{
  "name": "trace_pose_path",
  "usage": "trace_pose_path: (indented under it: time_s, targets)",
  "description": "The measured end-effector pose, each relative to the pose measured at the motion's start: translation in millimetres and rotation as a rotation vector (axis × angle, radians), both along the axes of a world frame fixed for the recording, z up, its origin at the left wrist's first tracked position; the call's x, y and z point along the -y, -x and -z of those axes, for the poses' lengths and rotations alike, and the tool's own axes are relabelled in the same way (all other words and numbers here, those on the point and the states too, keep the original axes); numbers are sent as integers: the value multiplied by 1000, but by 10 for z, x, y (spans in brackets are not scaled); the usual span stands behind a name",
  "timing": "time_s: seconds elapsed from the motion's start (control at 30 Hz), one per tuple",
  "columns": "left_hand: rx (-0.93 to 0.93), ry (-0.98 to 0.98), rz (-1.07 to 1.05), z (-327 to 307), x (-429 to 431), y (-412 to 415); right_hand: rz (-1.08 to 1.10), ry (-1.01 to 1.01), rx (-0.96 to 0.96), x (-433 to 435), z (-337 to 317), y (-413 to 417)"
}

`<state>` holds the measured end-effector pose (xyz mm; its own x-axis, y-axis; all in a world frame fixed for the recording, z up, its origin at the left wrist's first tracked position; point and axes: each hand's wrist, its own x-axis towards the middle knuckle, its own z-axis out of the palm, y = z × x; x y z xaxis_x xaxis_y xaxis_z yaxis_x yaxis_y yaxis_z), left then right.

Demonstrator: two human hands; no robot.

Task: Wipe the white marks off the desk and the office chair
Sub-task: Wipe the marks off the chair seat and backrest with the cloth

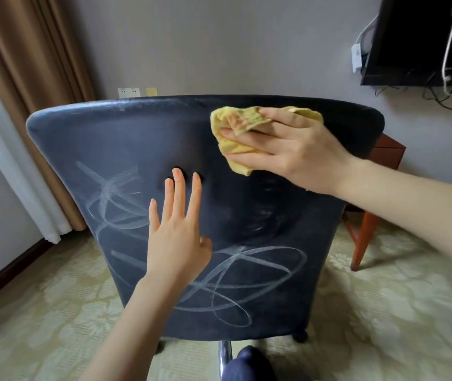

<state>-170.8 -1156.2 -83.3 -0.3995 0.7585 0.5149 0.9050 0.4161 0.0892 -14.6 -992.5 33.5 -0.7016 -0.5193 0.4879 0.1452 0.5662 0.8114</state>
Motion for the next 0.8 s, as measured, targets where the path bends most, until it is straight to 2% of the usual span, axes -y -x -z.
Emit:
trace_pose_path:
  time_s: [0.1, 0.2, 0.33, 0.43, 0.5, 0.6, 0.8]
  targets:
    - [-44, 21, -29, 1, 13, 27, -15, 84, -47, 8, 260, 147]
    - [-64, 21, -55, 9, -3, 25, -23, 140, 24, -137, 632, 109]
    - [-87, 6, -109, 26, -62, -34, 23, 129, 273, -318, 1168, -95]
    - [-77, 6, -138, 42, -100, -80, 159, 17, 526, -467, 1458, -367]
    - [-74, 9, -147, 52, -97, -72, 235, 1, 616, -550, 1507, -526]
    - [-59, 6, -141, 48, -96, -79, 252, 21, 601, -648, 1332, -705]
    - [-48, 14, -125, 34, -80, -61, 175, 44, 348, -740, 666, -924]
